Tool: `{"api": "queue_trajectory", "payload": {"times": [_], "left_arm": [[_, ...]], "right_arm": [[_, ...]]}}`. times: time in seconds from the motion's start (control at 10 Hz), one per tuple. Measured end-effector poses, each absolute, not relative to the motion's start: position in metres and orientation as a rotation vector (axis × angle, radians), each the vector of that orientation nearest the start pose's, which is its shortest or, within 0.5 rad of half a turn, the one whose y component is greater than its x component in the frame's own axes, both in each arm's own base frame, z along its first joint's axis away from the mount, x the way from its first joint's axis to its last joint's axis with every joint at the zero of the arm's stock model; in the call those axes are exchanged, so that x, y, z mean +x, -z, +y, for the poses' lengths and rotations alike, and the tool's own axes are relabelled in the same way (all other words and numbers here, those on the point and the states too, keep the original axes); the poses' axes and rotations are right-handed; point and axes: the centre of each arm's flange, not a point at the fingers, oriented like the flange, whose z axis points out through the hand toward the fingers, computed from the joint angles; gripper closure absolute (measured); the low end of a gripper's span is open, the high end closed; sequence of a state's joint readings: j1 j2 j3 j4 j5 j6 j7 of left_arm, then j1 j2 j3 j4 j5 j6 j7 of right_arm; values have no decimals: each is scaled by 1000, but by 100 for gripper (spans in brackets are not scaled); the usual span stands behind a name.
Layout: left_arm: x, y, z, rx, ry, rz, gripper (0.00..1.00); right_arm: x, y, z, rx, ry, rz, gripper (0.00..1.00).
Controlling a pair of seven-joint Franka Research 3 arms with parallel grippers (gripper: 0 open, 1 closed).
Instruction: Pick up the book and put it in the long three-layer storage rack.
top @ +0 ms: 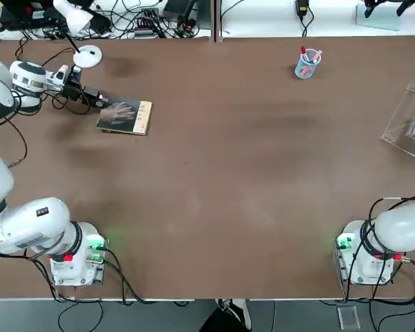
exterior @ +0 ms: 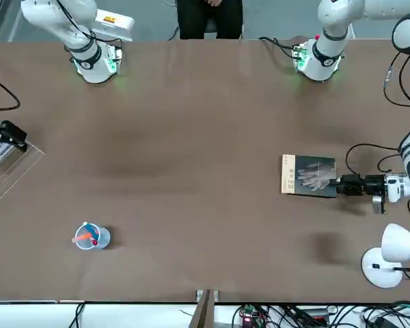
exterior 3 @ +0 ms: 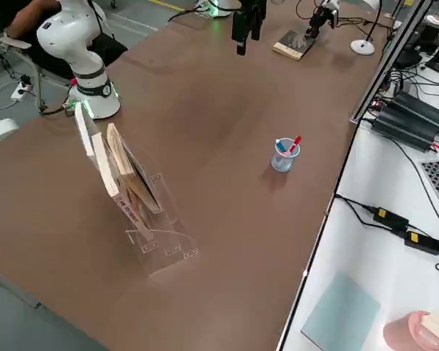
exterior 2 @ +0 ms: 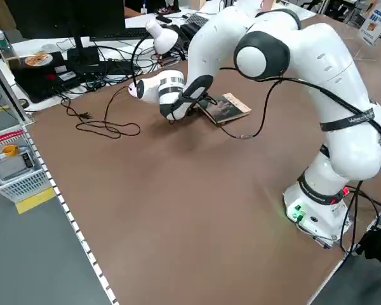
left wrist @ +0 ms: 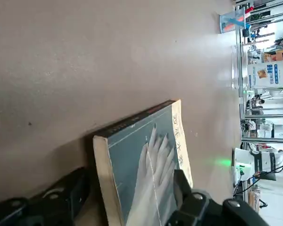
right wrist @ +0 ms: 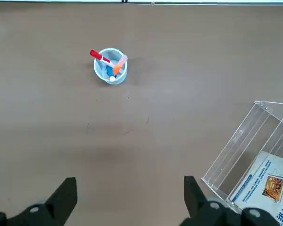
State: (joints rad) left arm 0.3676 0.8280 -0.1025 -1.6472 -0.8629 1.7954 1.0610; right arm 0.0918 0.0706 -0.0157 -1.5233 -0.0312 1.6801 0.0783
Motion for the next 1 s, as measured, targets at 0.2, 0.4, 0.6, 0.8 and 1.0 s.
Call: {"api": "queue_trajectory", "payload": {"times": [0.2, 0.4, 0.6, 0.8, 1.0], "left_arm": [[612, -121, 103, 2083, -5, -278, 24], [612, -120, 103, 2080, -5, -274, 24], [612, -119, 102, 2076, -4, -274, 24], [612, -119, 100, 2073, -3, -275, 25], [612, -119, 100, 2071, -2, -276, 26]], "right_arm": [[586, -612, 42, -3165, 125, 0, 0], [586, -609, 42, -3166, 118, 0, 0], [586, -609, 42, -3166, 117, -1, 0], [586, -609, 42, -3166, 117, -1, 0], [586, -609, 42, -3166, 117, -1, 0]]}}
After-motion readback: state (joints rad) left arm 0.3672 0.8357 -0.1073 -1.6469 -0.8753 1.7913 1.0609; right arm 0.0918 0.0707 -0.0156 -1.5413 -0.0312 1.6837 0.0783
